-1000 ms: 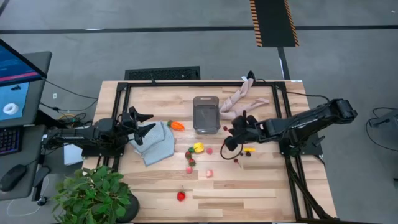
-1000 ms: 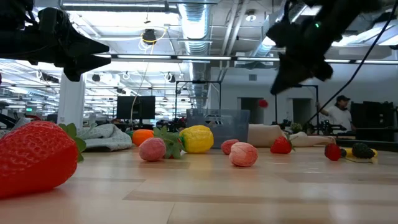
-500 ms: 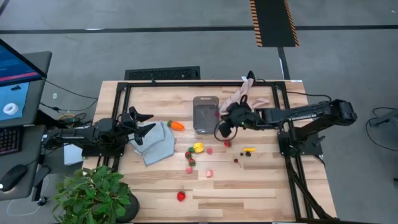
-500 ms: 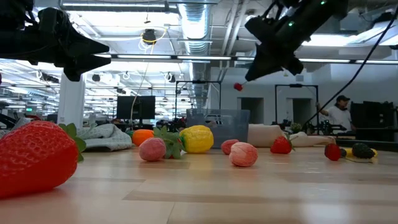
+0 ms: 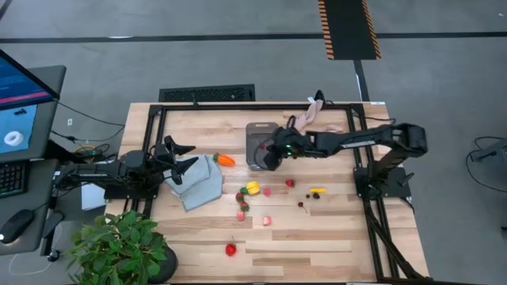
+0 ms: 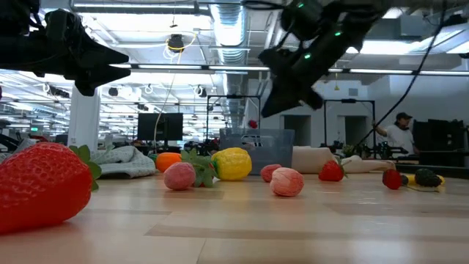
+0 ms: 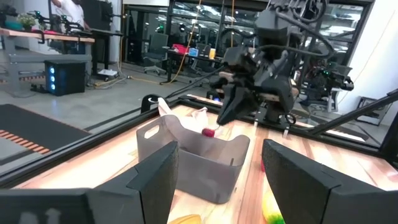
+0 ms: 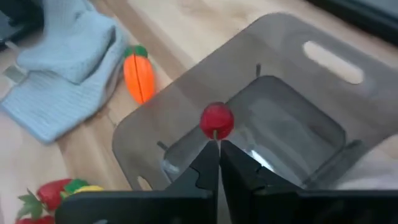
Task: Pick and placing Produce into tupperware
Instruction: Put the red cherry into the black bin, then put the orange carrot into the black bin
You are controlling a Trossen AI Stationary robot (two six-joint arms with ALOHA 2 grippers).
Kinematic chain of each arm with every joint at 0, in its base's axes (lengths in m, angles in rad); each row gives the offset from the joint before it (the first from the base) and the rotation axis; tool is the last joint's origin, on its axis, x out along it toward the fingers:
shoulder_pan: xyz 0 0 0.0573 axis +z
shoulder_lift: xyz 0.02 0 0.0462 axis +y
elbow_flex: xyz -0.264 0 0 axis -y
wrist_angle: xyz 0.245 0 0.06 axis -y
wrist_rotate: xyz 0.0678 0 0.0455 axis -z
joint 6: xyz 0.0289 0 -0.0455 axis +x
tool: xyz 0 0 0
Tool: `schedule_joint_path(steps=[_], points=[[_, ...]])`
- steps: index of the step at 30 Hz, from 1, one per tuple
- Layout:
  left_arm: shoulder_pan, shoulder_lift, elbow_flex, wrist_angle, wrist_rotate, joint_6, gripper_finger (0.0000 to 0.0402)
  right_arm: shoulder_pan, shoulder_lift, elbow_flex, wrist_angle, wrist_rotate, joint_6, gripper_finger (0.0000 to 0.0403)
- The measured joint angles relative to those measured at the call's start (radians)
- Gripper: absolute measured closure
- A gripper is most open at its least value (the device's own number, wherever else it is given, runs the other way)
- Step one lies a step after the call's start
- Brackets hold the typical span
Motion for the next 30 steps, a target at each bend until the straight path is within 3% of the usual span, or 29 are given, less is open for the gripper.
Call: schedule_joint_path(steps=[11,26,30], points=[[0.0,0.0,0.0,-0.011,0.0,0.0,0.018,0.002,0.146,0.188,-0.081,-0.02,-0.098,0.0379],[0.0,0.0,0.004,0.003,0.008,0.0,0.018,0.069,-0.014,0.205,-0.128,-0.016,-0.193,0.0361],[0.0,0.011,0.035,-0.071,-0.001,0.003,0.018,0.11,-0.039,0.205,-0.147,-0.016,-0.205,0.0361]])
